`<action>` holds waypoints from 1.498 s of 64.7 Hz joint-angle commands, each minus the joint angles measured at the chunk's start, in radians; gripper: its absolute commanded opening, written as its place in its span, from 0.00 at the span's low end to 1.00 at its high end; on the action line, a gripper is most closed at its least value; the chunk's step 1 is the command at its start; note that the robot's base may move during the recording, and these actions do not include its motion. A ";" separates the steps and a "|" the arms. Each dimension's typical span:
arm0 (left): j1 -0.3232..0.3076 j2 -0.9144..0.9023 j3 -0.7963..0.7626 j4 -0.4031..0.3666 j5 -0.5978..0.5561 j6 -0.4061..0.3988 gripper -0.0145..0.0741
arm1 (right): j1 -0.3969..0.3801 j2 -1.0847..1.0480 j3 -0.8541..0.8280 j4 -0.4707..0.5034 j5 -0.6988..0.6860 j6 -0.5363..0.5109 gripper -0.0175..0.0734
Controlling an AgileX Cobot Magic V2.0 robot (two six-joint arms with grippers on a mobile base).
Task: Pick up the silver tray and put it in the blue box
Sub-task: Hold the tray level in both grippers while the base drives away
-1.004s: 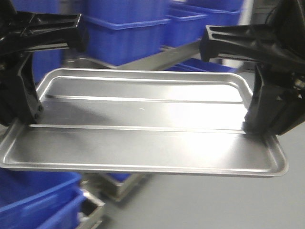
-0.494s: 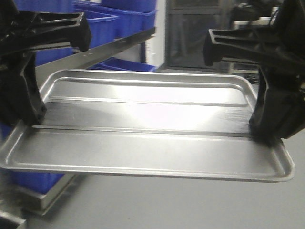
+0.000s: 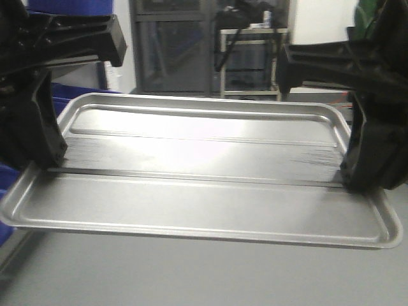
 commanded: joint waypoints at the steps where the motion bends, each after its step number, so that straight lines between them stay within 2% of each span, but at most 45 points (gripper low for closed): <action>1: -0.005 -0.028 -0.025 0.038 0.005 -0.010 0.05 | -0.001 -0.030 -0.026 -0.042 0.027 0.001 0.25; 97: -0.005 -0.028 -0.025 0.038 0.005 -0.010 0.05 | -0.001 -0.030 -0.026 -0.042 0.041 0.001 0.25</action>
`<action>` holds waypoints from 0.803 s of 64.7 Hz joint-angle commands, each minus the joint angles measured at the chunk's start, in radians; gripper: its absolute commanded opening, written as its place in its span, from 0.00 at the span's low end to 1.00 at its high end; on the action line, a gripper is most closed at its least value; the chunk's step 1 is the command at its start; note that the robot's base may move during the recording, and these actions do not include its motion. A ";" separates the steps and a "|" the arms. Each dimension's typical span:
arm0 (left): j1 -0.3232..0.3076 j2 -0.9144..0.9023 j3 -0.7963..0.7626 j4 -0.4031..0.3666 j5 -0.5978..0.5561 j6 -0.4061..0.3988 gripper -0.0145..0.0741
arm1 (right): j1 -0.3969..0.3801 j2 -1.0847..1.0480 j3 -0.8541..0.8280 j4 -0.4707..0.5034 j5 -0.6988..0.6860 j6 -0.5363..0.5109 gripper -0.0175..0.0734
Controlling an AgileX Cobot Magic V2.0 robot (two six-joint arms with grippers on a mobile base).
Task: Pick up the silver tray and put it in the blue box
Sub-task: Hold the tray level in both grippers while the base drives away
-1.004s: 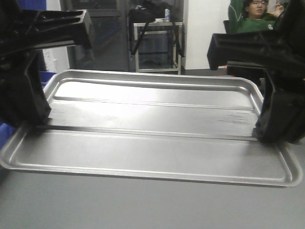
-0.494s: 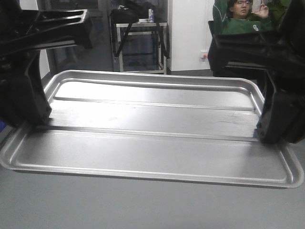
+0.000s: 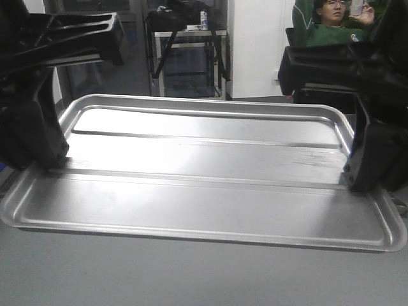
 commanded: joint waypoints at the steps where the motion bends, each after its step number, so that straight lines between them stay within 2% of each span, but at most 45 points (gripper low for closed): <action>1: -0.003 -0.028 -0.025 0.045 0.010 -0.010 0.05 | -0.003 -0.029 -0.026 -0.045 0.027 -0.001 0.25; 52: -0.003 -0.028 -0.025 0.045 0.010 -0.010 0.05 | -0.003 -0.029 -0.026 -0.045 0.027 -0.001 0.25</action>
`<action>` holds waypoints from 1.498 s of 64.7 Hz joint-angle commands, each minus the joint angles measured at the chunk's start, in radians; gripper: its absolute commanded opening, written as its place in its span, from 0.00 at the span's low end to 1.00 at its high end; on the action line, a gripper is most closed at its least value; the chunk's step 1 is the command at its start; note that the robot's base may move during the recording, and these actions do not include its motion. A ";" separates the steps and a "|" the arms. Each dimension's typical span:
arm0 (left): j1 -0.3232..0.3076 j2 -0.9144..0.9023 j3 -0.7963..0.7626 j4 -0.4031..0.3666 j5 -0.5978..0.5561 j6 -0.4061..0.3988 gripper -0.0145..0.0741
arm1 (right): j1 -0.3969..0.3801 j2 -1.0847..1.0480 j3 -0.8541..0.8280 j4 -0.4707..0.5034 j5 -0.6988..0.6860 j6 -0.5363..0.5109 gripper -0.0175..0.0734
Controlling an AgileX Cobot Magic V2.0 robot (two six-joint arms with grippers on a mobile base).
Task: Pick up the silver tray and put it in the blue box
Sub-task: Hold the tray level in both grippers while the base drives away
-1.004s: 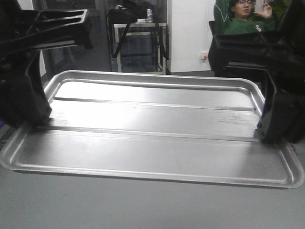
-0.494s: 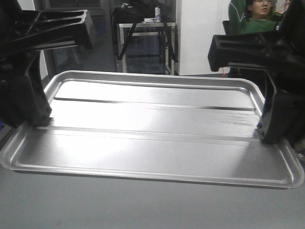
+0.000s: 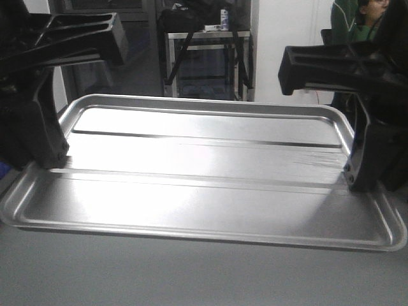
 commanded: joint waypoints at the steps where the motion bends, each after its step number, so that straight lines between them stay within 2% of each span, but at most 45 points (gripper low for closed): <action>1: -0.003 -0.028 -0.025 0.045 0.010 -0.010 0.05 | -0.003 -0.029 -0.026 -0.045 0.027 -0.002 0.25; 97: -0.003 -0.028 -0.025 0.045 0.010 -0.010 0.05 | -0.003 -0.029 -0.028 -0.046 0.030 -0.002 0.25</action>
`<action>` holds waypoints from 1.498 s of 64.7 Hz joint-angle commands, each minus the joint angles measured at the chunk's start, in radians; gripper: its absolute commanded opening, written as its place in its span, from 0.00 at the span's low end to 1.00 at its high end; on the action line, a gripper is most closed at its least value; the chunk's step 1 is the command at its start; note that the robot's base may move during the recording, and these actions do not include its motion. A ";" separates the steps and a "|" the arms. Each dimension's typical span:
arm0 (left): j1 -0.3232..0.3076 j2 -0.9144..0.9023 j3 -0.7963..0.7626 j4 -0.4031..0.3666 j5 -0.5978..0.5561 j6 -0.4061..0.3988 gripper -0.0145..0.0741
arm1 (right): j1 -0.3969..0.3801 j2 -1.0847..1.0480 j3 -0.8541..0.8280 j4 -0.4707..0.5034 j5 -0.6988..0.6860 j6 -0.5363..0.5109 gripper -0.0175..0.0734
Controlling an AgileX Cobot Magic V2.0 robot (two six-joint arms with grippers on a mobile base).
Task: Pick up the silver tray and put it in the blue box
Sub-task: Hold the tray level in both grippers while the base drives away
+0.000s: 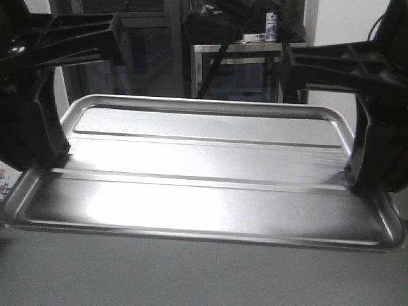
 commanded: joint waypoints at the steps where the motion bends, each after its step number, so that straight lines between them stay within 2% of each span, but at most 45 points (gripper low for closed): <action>1: -0.003 -0.028 -0.025 0.045 0.010 -0.010 0.05 | -0.003 -0.029 -0.028 -0.046 0.027 -0.004 0.25; 97: -0.003 -0.028 -0.025 0.045 0.010 -0.010 0.05 | -0.003 -0.029 -0.028 -0.046 0.029 -0.004 0.25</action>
